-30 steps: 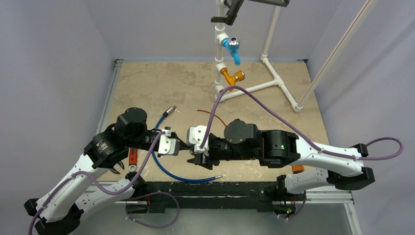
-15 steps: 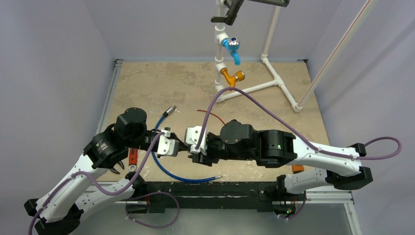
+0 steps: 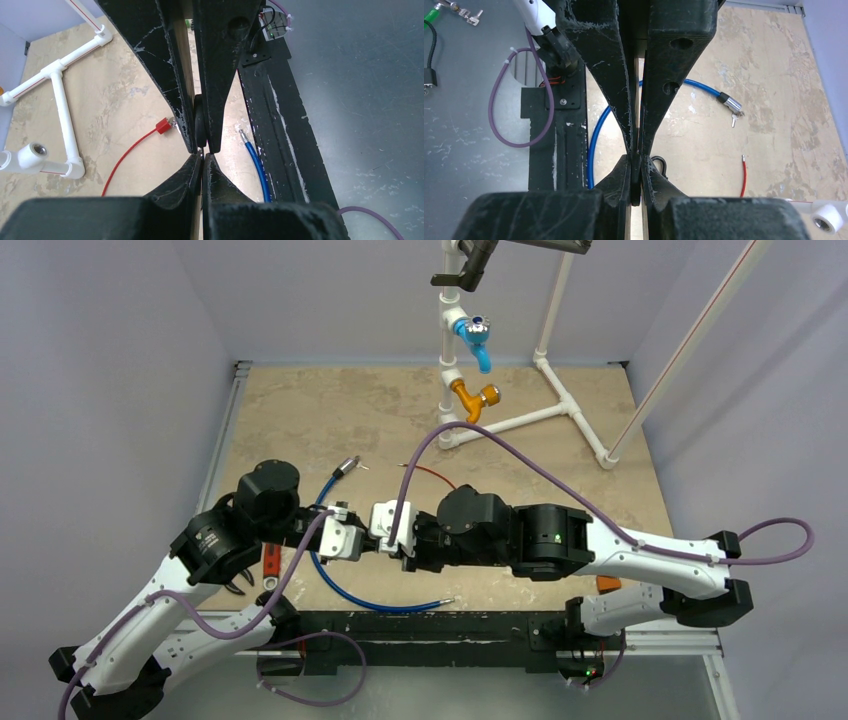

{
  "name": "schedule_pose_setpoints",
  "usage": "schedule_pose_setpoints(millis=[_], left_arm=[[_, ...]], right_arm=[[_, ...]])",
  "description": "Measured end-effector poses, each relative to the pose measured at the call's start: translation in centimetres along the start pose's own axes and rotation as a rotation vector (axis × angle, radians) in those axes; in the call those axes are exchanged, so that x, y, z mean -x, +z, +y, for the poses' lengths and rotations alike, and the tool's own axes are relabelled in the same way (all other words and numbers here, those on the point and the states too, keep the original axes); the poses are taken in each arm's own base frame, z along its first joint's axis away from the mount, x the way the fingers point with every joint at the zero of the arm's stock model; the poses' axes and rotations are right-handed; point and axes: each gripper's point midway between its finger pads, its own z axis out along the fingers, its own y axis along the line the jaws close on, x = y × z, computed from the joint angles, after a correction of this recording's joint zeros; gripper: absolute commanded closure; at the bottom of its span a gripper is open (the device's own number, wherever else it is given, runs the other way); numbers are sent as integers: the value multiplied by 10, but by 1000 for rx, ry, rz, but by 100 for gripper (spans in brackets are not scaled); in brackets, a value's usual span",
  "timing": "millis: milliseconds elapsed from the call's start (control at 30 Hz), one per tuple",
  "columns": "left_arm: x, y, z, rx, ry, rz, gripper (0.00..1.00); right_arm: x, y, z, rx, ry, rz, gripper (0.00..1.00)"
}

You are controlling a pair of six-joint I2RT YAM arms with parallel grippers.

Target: Unlock with the key

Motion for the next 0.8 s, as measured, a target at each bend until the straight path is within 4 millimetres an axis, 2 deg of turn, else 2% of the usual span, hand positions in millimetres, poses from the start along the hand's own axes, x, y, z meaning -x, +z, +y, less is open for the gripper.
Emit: schedule_pose_setpoints(millis=[133,167,267,300,367,533,700,800], left_arm=[[1,0,0,-2,1,-3,100],[1,0,0,-2,2,-3,92],[0,1,0,-1,5,-3,30],[-1,1,1,0,5,-1,18],[-3,2,1,5,-3,5,2],[-24,9,10,31,-30,70,0],[-74,30,22,9,-47,255,0],[-109,44,27,-37,-33,375,0]], right_arm=[[0,-1,0,-1,2,-8,100],[0,-1,0,-2,3,-11,100],[-4,-4,-1,-11,8,-17,100],[-8,-8,-1,-19,14,-17,100],[-16,-15,-2,-34,31,-24,100],[-54,-41,-7,-126,130,-83,100],[-103,-63,-9,-214,267,-118,100],[-107,-74,-14,-254,335,-163,100]])
